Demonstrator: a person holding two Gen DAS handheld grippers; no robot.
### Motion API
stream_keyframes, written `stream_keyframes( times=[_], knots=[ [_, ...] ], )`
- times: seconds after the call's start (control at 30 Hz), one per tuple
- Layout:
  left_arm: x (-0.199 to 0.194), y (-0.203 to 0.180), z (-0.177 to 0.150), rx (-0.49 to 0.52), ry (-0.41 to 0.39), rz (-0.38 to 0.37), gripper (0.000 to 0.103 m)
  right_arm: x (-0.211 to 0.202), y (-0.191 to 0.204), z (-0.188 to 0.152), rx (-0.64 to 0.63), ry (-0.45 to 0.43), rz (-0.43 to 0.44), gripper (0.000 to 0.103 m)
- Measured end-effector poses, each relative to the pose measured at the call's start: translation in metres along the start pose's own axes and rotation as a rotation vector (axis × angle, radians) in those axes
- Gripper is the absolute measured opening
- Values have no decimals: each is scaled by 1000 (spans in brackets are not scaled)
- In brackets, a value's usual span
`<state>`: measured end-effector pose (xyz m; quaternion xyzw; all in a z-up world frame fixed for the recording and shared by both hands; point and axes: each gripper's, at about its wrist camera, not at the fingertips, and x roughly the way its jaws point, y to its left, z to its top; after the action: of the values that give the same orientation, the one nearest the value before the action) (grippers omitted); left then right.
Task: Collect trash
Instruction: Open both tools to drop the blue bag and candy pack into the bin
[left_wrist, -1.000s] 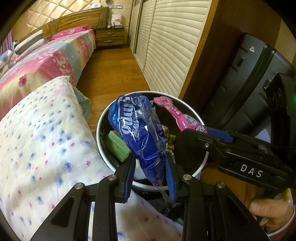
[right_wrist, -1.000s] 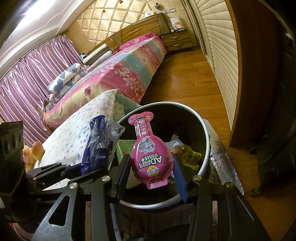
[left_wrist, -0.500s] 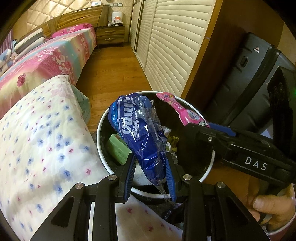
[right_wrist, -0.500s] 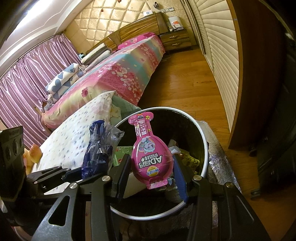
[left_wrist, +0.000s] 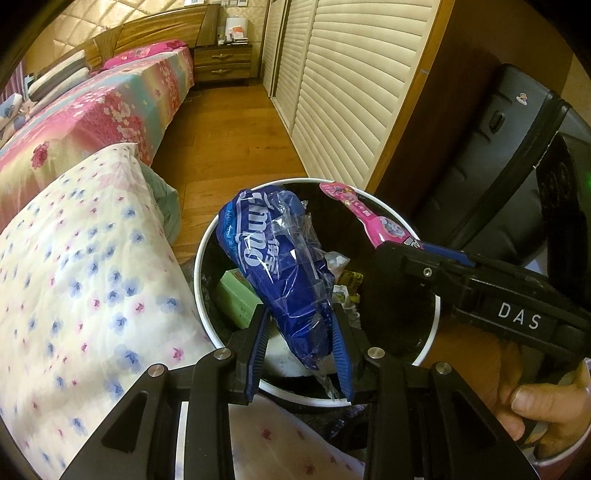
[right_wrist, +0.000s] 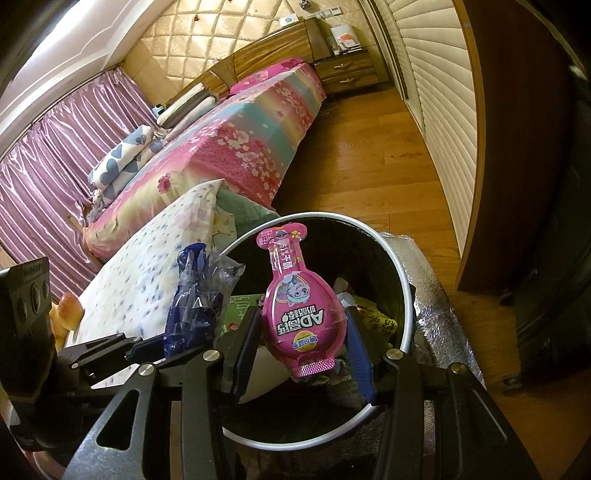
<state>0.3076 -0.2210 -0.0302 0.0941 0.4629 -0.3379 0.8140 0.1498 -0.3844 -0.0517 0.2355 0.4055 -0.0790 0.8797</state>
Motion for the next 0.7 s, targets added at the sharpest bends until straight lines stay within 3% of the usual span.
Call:
stream_keyframes(
  times=[0.13,0.4,0.53,0.7],
  knots=[
    [-1,0,2,4,1,8,35,1,-1,2,6,5,4,49],
    [-17,3,-10,-12,-42,32,53,-5,-9,3,69,-8,23,55],
    [-43,9,-31,-59,-107,56,54,-17,-4,-2,76,-32,34,56],
    [-85,19,-72,-155,-203,71,56,-38,15,-15,58,-80,60,67]
  ],
)
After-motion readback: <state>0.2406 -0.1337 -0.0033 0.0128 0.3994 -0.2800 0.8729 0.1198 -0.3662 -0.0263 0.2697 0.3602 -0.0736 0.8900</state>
